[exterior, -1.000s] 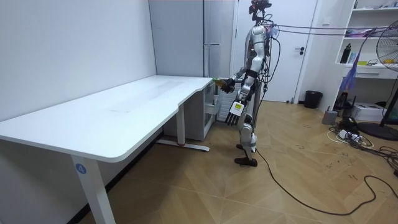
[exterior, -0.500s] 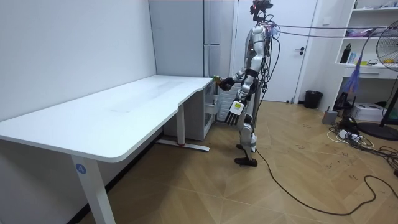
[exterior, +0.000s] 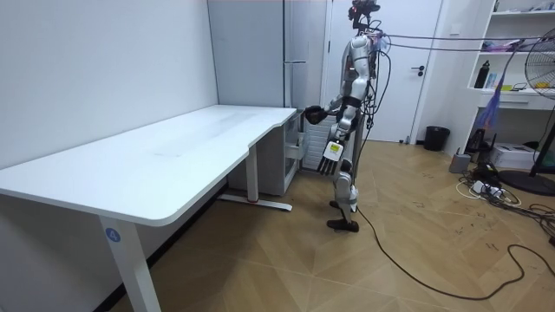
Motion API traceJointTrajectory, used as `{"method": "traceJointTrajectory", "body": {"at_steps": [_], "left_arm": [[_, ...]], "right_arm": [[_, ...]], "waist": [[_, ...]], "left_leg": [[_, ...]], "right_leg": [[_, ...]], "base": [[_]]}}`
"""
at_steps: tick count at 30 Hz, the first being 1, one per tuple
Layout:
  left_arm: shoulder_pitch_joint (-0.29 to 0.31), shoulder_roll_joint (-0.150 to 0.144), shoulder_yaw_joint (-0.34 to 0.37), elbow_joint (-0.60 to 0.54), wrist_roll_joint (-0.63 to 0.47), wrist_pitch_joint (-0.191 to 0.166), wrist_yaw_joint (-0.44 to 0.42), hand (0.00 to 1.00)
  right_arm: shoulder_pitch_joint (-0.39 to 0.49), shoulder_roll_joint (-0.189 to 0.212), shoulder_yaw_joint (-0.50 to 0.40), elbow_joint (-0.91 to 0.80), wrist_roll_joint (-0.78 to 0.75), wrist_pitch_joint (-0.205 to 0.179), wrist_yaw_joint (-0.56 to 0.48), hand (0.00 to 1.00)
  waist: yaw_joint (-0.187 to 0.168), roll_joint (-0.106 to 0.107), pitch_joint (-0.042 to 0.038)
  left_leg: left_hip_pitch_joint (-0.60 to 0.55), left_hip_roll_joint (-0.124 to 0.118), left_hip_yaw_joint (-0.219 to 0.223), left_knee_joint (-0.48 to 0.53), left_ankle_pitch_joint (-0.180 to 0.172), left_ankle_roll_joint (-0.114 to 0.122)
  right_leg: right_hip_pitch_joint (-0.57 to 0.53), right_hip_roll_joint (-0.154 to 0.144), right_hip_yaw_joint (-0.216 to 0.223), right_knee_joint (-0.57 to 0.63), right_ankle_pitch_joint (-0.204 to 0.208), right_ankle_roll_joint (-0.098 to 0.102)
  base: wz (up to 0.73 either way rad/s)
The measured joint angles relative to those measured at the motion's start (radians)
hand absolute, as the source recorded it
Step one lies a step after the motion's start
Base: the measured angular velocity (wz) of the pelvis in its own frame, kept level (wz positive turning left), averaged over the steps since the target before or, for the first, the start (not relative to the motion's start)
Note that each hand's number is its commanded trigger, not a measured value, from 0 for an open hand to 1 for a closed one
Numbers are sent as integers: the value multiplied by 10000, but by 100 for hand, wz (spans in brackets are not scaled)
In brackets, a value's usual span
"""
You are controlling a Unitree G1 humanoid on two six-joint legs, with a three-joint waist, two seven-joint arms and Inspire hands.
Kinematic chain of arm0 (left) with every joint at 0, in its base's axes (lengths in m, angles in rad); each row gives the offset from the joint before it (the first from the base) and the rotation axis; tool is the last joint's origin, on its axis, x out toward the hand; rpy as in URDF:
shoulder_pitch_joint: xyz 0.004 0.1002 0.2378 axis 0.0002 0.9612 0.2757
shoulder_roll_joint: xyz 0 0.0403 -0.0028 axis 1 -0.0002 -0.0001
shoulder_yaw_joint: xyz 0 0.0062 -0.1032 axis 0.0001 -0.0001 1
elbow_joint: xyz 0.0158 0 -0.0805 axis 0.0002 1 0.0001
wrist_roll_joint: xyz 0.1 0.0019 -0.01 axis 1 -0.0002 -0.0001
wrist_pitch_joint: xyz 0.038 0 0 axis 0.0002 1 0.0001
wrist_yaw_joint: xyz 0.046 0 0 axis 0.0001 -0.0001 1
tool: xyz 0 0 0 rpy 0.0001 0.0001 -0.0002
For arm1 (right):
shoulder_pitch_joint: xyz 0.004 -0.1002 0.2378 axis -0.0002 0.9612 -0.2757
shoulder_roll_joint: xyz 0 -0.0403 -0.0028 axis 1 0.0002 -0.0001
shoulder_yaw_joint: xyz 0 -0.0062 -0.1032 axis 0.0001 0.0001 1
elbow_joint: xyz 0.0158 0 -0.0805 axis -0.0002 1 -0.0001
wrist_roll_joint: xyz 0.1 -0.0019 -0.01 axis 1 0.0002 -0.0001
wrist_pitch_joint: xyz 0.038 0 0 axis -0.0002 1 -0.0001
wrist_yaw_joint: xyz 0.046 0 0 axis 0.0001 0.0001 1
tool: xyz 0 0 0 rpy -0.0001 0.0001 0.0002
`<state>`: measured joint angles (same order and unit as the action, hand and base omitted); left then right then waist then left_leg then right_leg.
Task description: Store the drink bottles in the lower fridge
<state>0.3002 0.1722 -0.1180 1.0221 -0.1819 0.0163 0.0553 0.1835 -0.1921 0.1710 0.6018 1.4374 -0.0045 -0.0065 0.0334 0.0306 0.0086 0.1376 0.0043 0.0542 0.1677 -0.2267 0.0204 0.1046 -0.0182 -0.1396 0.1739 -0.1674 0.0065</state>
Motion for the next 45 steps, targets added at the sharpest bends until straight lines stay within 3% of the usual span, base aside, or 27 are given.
{"method": "traceJointTrajectory", "body": {"at_steps": [9, 18, 32, 35, 38, 40, 45], "left_arm": [[142, -2, -30, -4, 440, 242, -203, 0], [245, -12, -35, -13, 483, 552, -473, 0], [228, -61, -55, -27, 1771, 1103, -912, 0], [158, -60, -51, -75, 1765, 1125, -876, 0], [-253, -49, -62, -114, 1772, 1215, -875, 0], [-651, -24, -63, -89, 1768, 1224, -858, 0], [-1768, 70, -80, 181, 1744, 1057, -821, 0]], "right_arm": [[-95, 9, -3, 444, 940, -183, -4, 100], [-143, 48, -349, 599, 1687, -183, -67, 100], [-672, 52, -917, 699, 2415, -278, -274, 100], [-1030, 50, -1126, 1092, 2420, -257, -273, 100], [-1924, -11, -1301, 1750, 2411, -254, -279, 100], [-2888, -19, -1755, 2705, 2424, -264, -281, 100], [-4252, -85, -2228, 4020, 2454, -200, -144, 100]], "waist": [[40, 76, -31], [42, 172, 13], [17, 285, 20], [33, 320, 20], [-18, 417, 31], [-5, 471, 72], [-22, 396, 141]], "left_leg": [[-39, 3, -1, 18, 1, 0], [-67, -8, -28, 15, 0, 0], [-201, -37, -166, 123, 3, -1], [-471, -58, -169, 312, 3, -1], [-1154, -80, -200, 569, 19, 12], [-1572, -142, -272, 671, 142, 48], [-2574, -261, -237, 806, 403, 102]], "right_leg": [[-4, -1, -15, -27, -1, 0], [-11, -2, -5, -56, -12, 10], [-13, -61, -197, -47, -87, 2], [-194, -113, -321, 24, -120, -2], [-906, -182, -384, 418, -171, -19], [-1331, -289, -440, 701, -170, -24], [-2531, -492, -502, 1279, -162, -55]], "base": [[0], [0], [4], [14], [13], [14], [4]]}}
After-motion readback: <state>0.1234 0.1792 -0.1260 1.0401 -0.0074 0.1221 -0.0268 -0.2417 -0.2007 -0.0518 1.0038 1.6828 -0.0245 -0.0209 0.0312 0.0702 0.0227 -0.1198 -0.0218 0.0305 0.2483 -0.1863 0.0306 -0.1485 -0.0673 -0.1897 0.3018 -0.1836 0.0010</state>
